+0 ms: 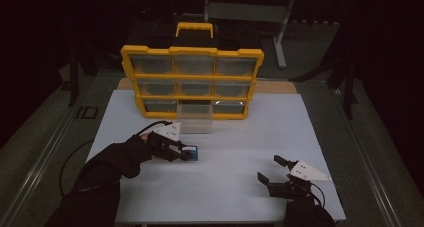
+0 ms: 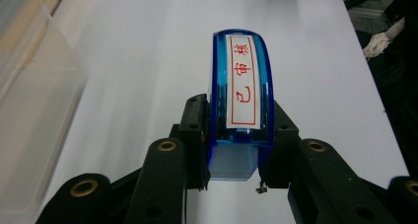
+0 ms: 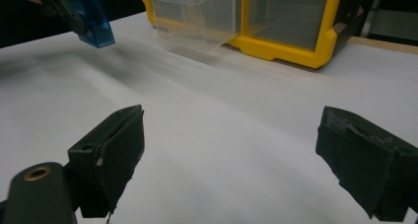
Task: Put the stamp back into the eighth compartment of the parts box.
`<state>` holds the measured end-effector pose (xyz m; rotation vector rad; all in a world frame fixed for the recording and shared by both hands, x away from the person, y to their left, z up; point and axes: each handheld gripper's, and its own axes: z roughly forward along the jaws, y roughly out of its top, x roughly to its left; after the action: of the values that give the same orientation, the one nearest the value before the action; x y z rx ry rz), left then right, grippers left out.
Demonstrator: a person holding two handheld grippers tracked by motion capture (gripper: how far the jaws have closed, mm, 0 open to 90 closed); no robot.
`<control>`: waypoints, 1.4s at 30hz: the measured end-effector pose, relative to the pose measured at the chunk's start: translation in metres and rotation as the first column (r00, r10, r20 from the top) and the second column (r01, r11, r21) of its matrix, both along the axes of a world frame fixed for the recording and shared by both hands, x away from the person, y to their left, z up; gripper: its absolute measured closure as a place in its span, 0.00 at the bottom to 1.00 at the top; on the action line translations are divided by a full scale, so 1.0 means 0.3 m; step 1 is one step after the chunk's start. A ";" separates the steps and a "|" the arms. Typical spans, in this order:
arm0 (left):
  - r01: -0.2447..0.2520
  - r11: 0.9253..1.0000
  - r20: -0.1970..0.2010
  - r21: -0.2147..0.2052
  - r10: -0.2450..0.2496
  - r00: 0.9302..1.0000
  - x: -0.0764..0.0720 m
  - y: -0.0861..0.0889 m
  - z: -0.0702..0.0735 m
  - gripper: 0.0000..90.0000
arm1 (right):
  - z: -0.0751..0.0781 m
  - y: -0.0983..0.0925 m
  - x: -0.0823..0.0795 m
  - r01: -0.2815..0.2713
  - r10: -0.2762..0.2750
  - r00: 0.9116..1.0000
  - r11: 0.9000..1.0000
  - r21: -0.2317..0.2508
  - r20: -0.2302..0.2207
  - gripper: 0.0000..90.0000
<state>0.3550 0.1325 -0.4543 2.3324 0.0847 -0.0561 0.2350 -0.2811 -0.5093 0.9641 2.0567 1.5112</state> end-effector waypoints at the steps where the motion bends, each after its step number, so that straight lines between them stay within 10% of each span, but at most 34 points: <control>1: 0.004 1.000 0.002 0.001 -0.004 1.000 0.001 0.000 0.006 0.77 | 0.000 -0.001 0.000 0.001 -0.001 1.000 1.000 0.001 0.000 0.13; 42: 0.009 0.999 0.059 -0.038 -0.007 0.998 0.053 -0.035 0.282 0.77 | 0.002 0.001 -0.001 -0.002 0.002 1.000 1.000 -0.002 0.006 0.12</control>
<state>0.3709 0.1220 -0.3698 2.2947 0.0440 0.0071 0.2346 -0.2809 -0.5085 0.9562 2.0550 1.5106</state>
